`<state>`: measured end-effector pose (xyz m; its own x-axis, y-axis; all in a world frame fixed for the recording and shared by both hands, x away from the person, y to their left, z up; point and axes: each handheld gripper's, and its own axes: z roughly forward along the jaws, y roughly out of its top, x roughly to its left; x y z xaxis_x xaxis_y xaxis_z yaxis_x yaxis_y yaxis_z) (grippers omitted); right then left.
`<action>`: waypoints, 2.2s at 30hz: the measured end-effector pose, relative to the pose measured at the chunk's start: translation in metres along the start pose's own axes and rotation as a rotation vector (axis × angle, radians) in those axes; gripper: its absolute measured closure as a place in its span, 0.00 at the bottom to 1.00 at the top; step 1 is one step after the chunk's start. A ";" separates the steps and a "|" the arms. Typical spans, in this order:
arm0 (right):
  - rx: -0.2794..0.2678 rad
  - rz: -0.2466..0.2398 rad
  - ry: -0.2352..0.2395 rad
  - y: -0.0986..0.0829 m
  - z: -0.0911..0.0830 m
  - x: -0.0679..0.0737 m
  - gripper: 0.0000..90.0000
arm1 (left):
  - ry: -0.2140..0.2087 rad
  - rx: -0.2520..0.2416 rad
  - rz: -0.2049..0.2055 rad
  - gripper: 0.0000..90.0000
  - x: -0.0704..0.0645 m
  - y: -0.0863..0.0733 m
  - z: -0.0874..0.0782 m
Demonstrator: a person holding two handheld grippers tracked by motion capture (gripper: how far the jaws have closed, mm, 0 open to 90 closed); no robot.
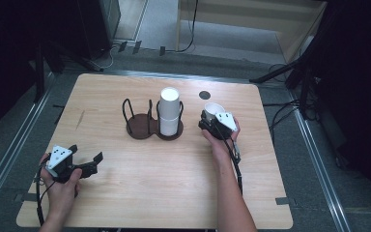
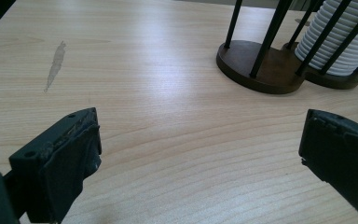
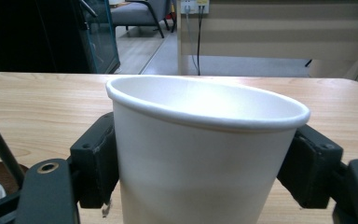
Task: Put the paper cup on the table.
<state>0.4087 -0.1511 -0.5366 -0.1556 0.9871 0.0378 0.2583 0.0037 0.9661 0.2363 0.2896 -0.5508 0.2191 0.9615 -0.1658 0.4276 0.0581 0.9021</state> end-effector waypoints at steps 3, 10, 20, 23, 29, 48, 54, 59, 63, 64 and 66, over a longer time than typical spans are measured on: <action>0.015 0.011 0.013 -0.001 -0.001 -0.002 0.25 | 0.000 0.003 0.000 0.00 0.000 0.000 0.001; 0.050 0.011 0.033 -0.006 -0.003 -0.004 0.20 | -0.011 0.008 -0.003 0.00 0.000 0.001 0.001; 0.114 0.035 0.110 0.000 -0.015 -0.009 0.00 | -0.017 0.015 0.002 0.00 0.000 0.001 0.003; 0.103 0.031 0.121 0.001 -0.022 -0.010 0.00 | -0.016 0.014 0.005 0.00 0.000 0.001 0.003; 0.087 0.080 0.140 0.003 -0.037 -0.011 0.00 | -0.014 0.014 0.004 0.00 0.000 0.001 0.003; 0.054 0.163 0.189 -0.011 -0.084 -0.033 0.00 | -0.025 0.022 -0.002 0.00 0.001 0.001 0.002; 0.059 0.141 0.184 -0.019 -0.093 -0.038 0.00 | -0.028 0.019 -0.015 0.00 0.002 0.001 0.002; 0.060 0.130 0.179 -0.029 -0.103 -0.049 0.00 | -0.023 0.019 -0.016 0.00 0.002 0.001 0.002; 0.063 0.144 0.165 -0.033 -0.110 -0.058 0.00 | -0.021 0.018 -0.025 0.00 0.003 0.001 0.002; 0.063 0.144 0.165 -0.033 -0.110 -0.058 0.00 | -0.021 0.018 -0.025 0.00 0.003 0.001 0.002; 0.067 0.139 0.153 -0.037 -0.115 -0.065 0.00 | -0.022 0.018 -0.034 0.00 0.003 0.001 0.002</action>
<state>0.2994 -0.2340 -0.5454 -0.2552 0.9432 0.2127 0.3496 -0.1151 0.9298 0.2390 0.2922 -0.5512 0.2235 0.9529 -0.2049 0.4504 0.0855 0.8887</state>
